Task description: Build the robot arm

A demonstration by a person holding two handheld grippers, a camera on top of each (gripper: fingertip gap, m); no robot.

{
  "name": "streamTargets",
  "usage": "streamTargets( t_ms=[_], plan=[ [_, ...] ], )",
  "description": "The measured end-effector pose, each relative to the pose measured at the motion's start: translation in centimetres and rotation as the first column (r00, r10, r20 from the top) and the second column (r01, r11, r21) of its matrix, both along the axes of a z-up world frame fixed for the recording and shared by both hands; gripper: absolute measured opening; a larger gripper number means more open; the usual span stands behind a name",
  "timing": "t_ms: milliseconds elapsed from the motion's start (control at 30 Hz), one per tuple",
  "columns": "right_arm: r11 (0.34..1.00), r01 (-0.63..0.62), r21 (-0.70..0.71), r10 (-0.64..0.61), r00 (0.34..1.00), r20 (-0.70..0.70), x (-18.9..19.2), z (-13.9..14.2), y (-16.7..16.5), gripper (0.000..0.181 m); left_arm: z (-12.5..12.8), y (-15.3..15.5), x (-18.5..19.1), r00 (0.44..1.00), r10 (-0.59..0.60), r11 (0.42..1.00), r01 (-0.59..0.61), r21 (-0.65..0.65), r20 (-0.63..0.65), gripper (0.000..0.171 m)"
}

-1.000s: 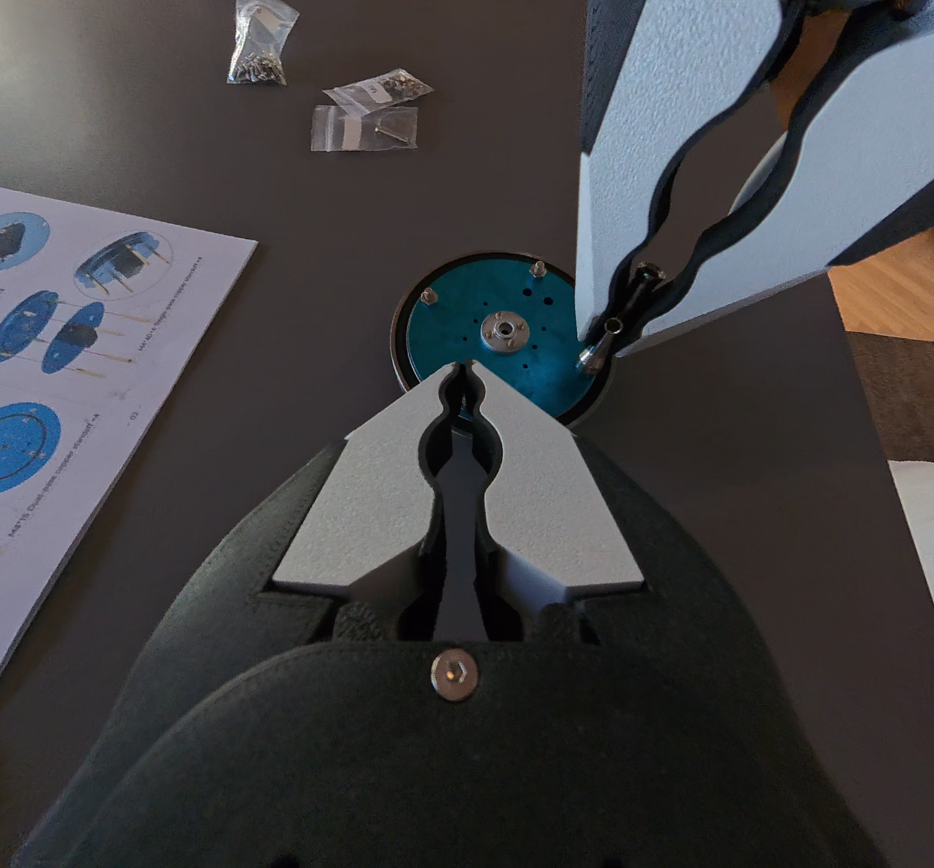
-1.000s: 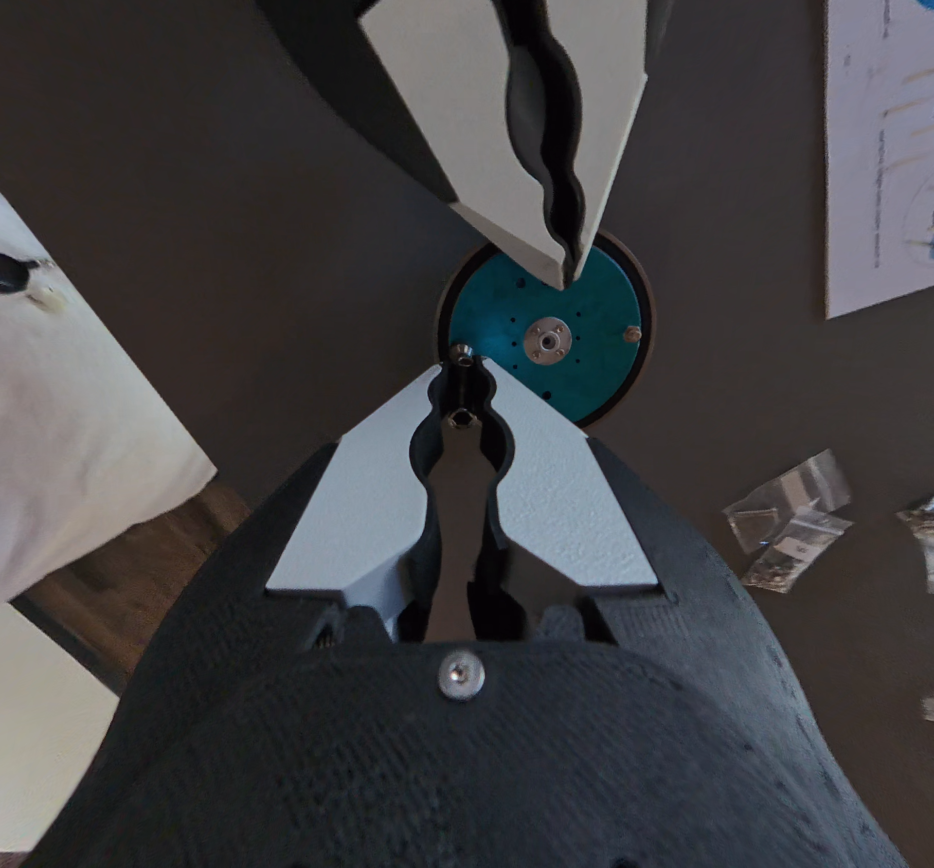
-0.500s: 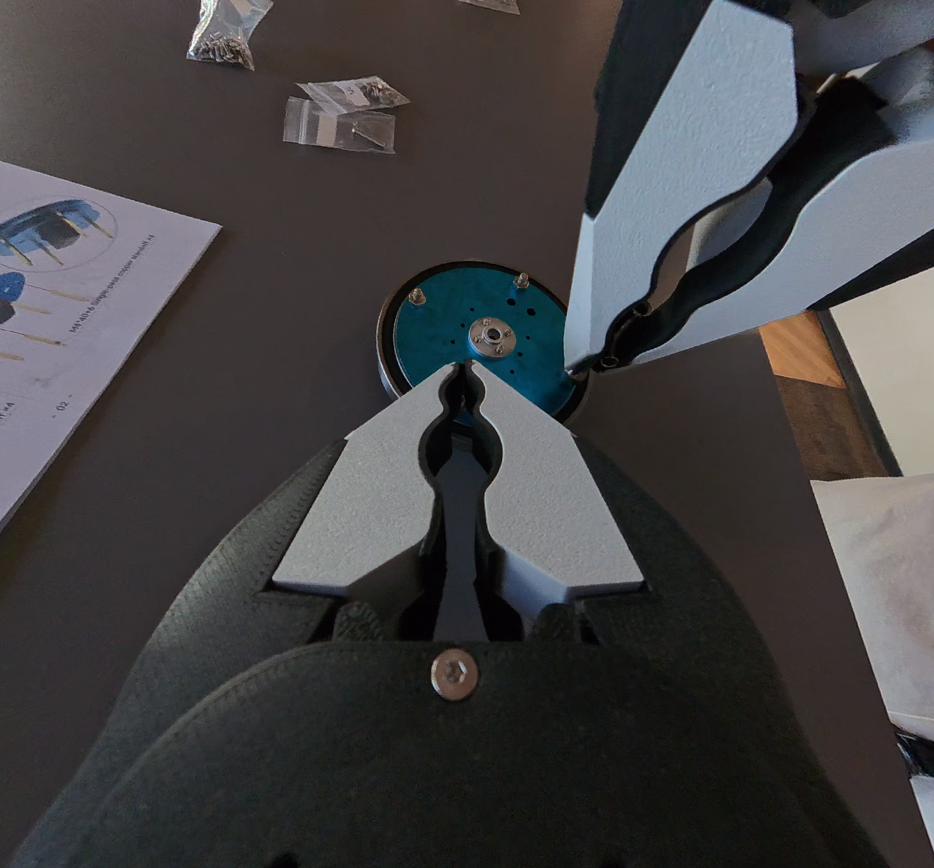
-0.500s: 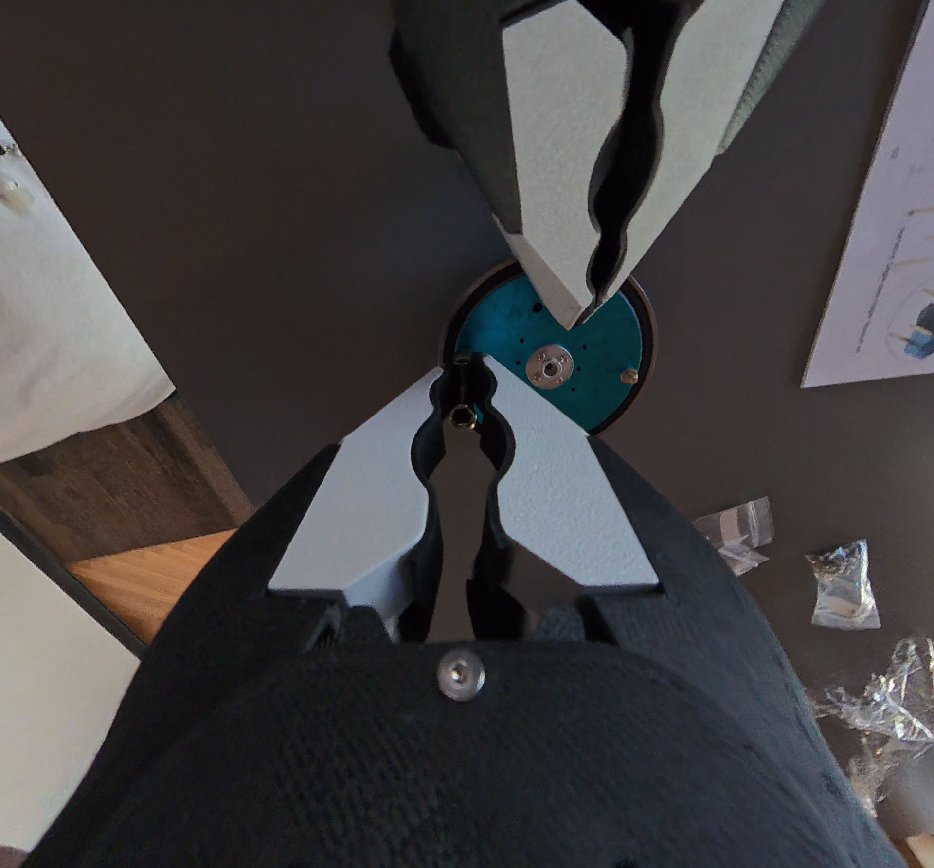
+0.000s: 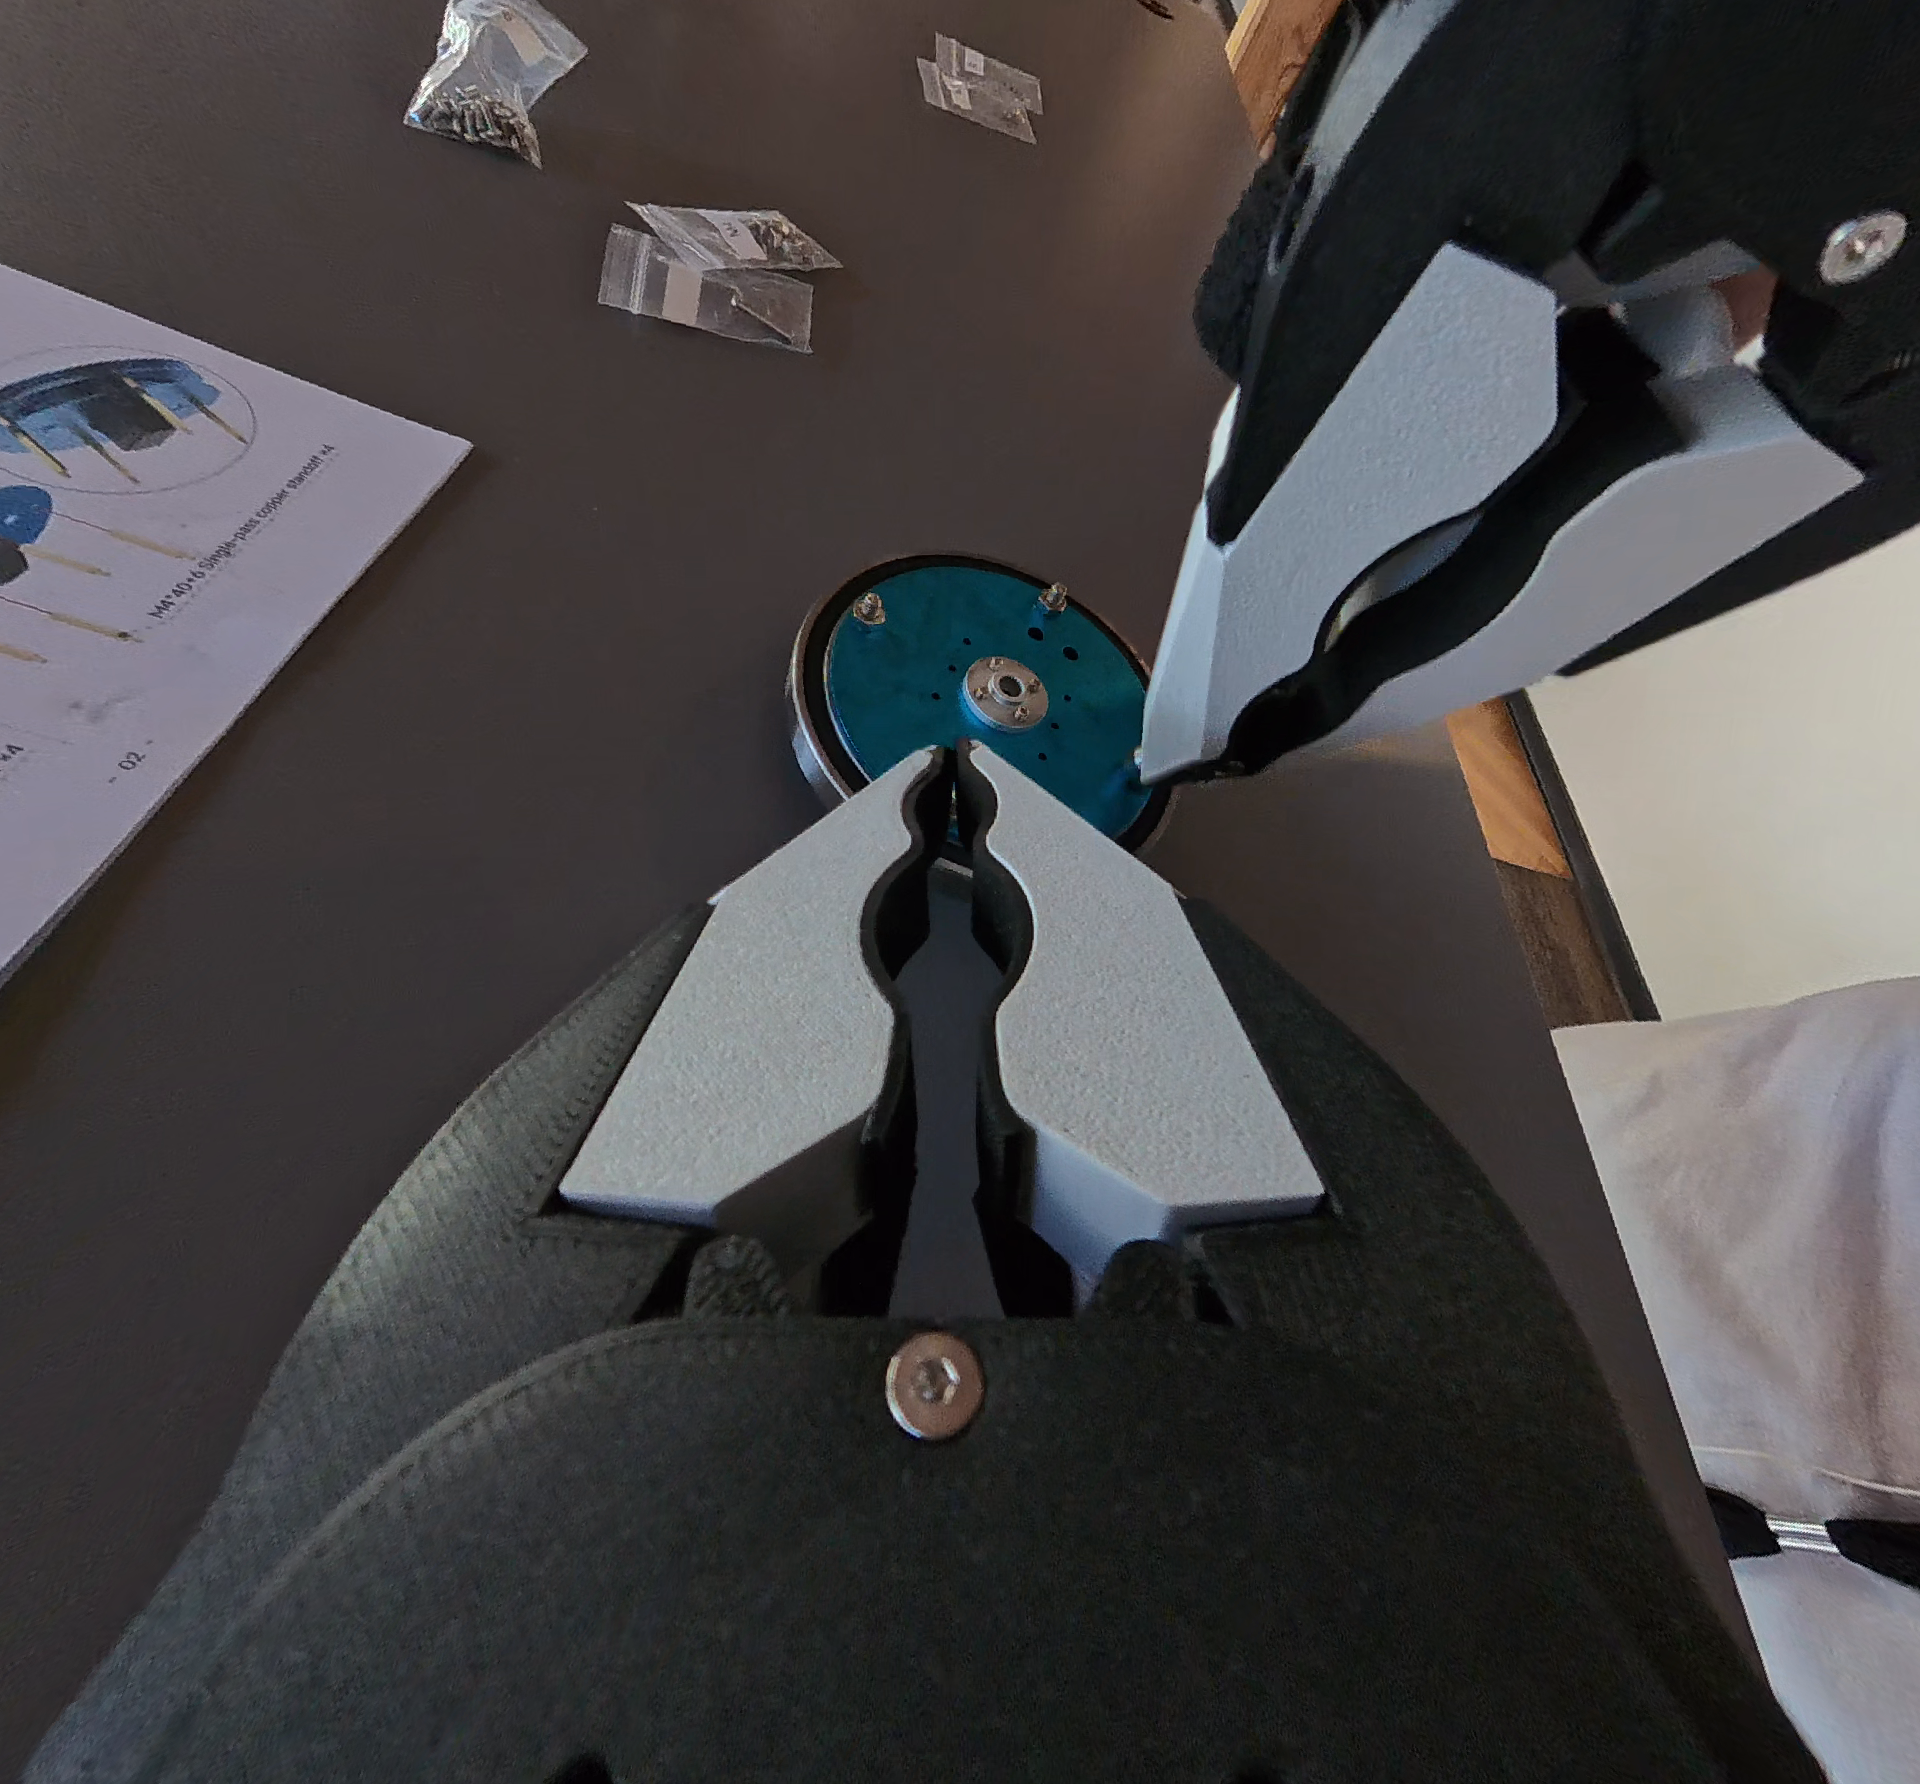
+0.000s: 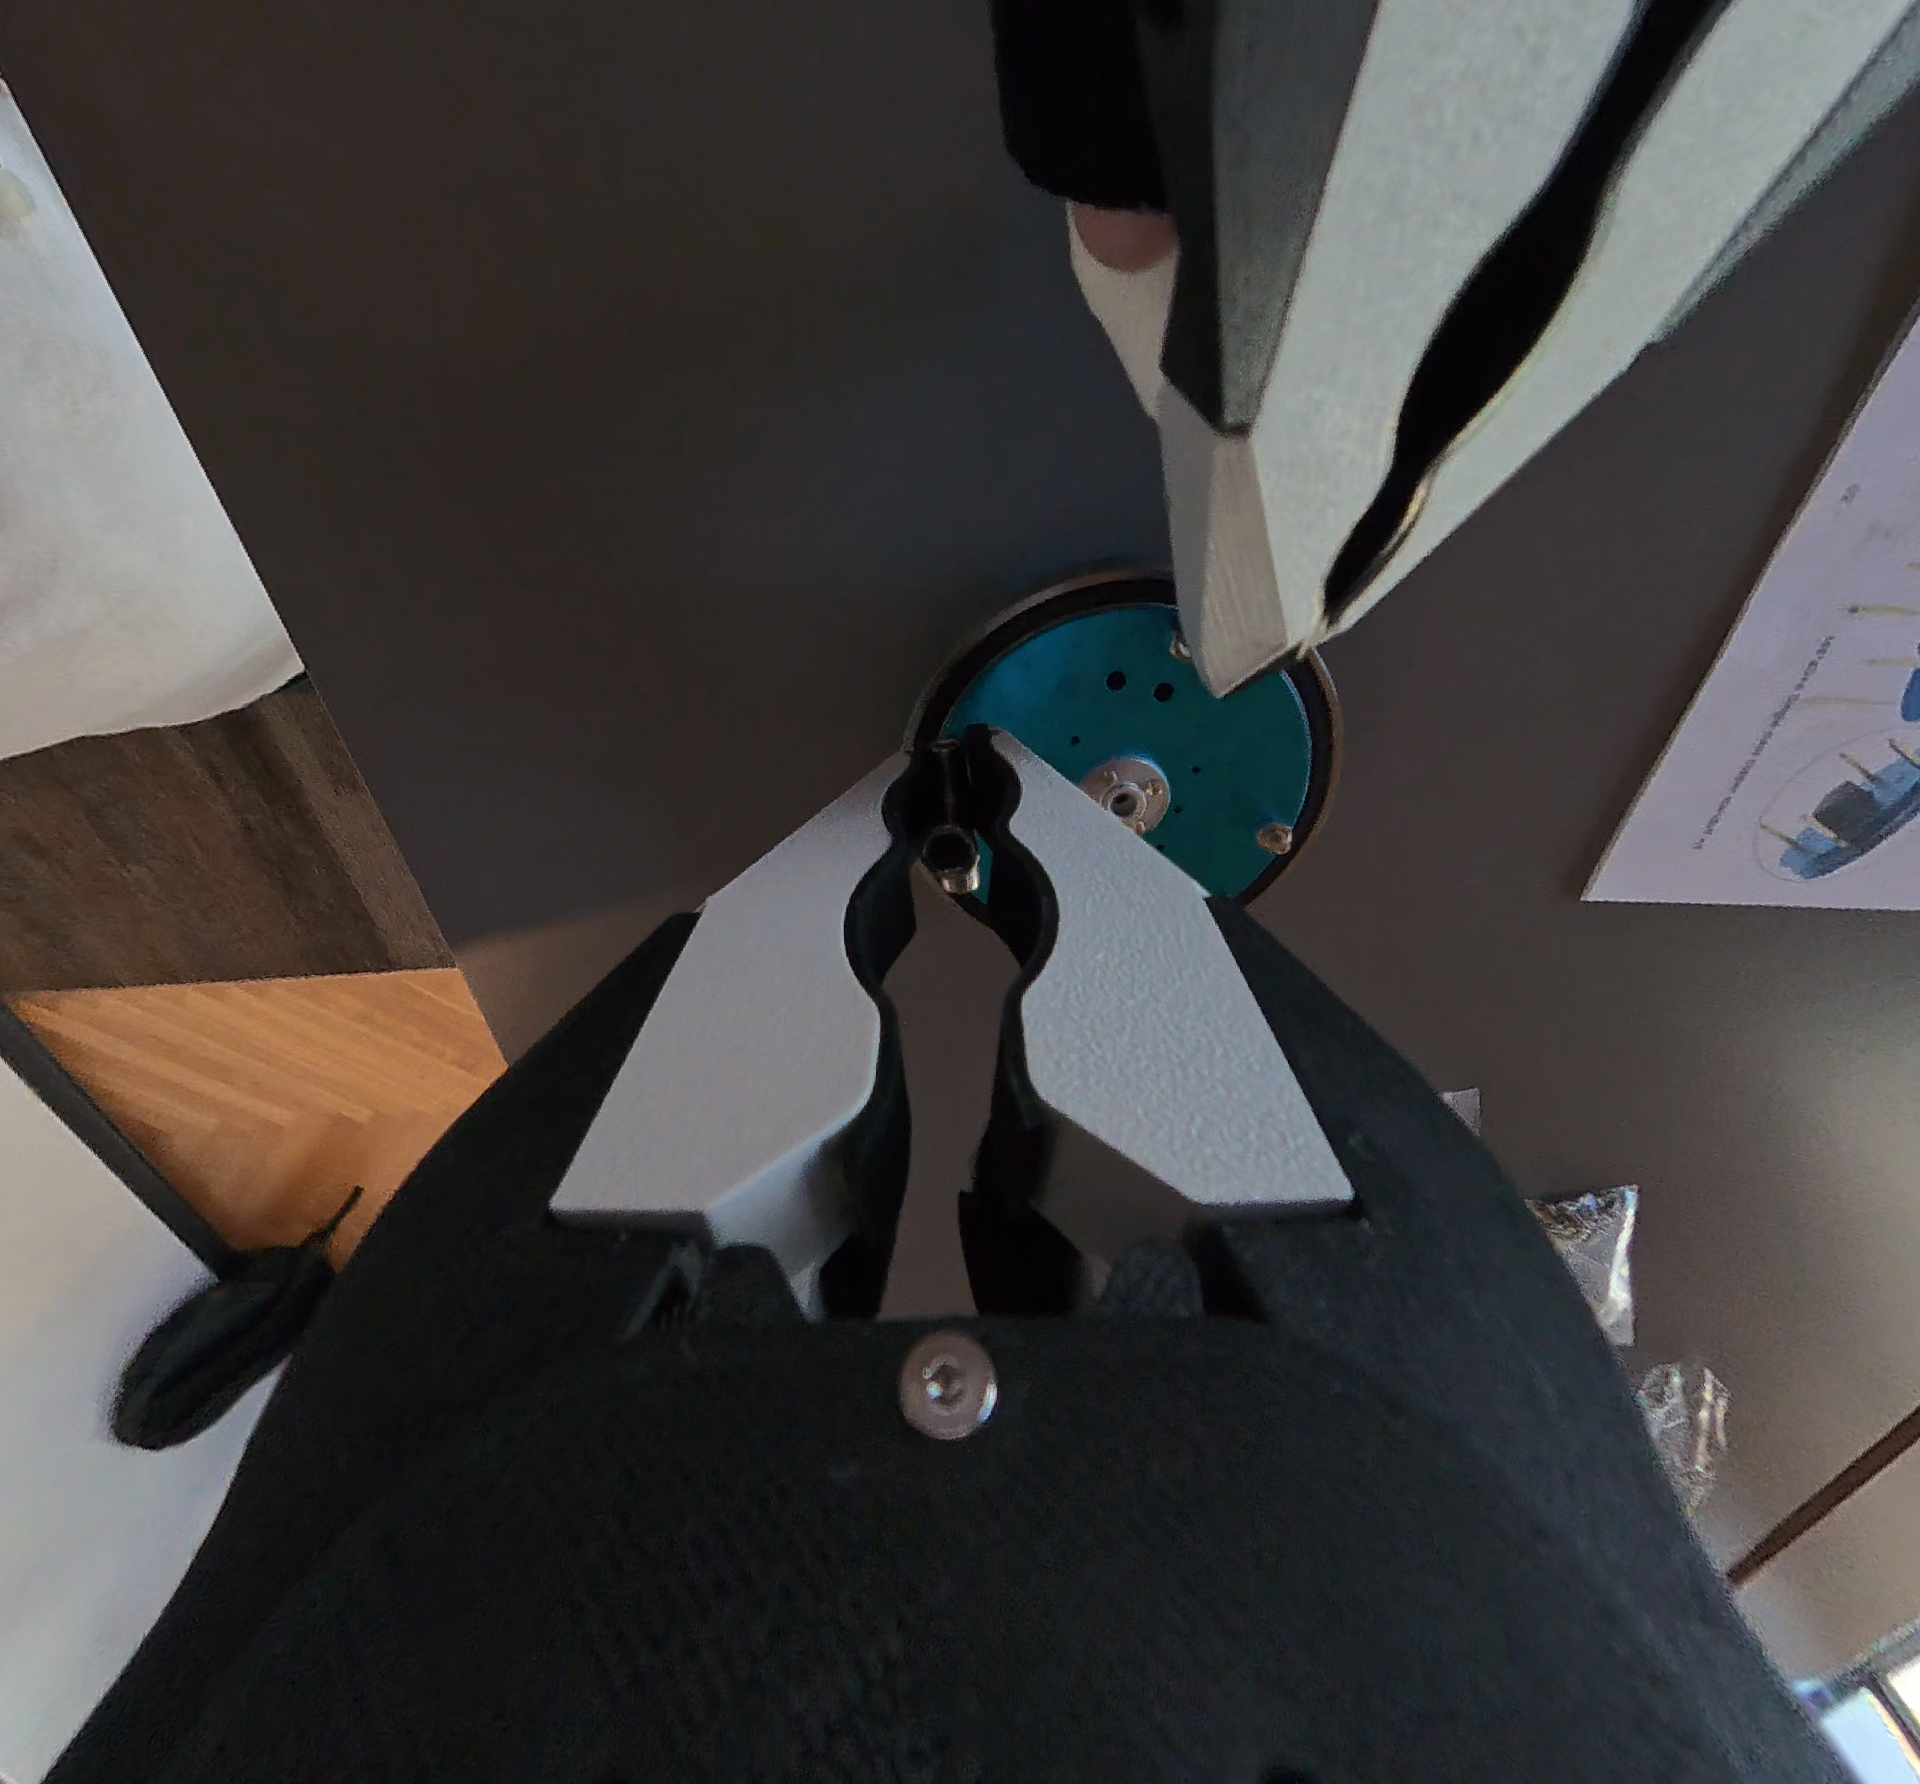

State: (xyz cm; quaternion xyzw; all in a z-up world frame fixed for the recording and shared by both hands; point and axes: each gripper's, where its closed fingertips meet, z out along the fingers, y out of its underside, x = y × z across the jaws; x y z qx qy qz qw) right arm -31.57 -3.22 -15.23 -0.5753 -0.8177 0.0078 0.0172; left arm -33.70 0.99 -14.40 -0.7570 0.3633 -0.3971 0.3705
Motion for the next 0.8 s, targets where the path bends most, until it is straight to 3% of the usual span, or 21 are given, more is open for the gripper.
streamTargets(
  t_ms=[33,233,400,567,700,800],
  plan=[
    [1.0,0.012,-0.011,-0.012,1.0,-0.019,0.06,0.02,0.03,0.007,-0.04,-0.08,0.03,1.0,-0.003,1.0,0.003,0.003,-0.004,0.0],
    [0.971,0.164,-0.172,-0.196,0.962,-0.188,-0.22,0.22,0.2,0.007,-0.34,-0.36,0.19,1.0,-0.012,1.0,0.012,0.009,-0.028,0.0],
    [0.888,0.34,-0.31,-0.408,0.893,-0.19,-0.09,0.25,0.55,0.008,-0.43,-0.21,0.23,1.0,-0.004,1.0,0.004,-0.005,-0.027,0.0],
    [0.863,0.456,-0.218,-0.496,0.846,-0.194,-0.22,0.2,0.62,0.007,-0.47,0.17,0.03,0.999,0.022,1.0,-0.023,-0.015,-0.024,0.0],
    [0.761,0.62,-0.192,-0.648,0.74,-0.18,-0.24,-0.02,0.77,0.007,-0.47,0.44,-0.24,0.999,0.048,0.998,-0.048,-0.027,-0.018,0.0],
    [0.749,0.637,-0.18,-0.662,0.72,-0.208,-0.23,-0.03,0.72,0.007,-0.43,0.4,-0.32,0.999,0.049,0.998,-0.05,-0.033,-0.012,0.0]
  ],
)
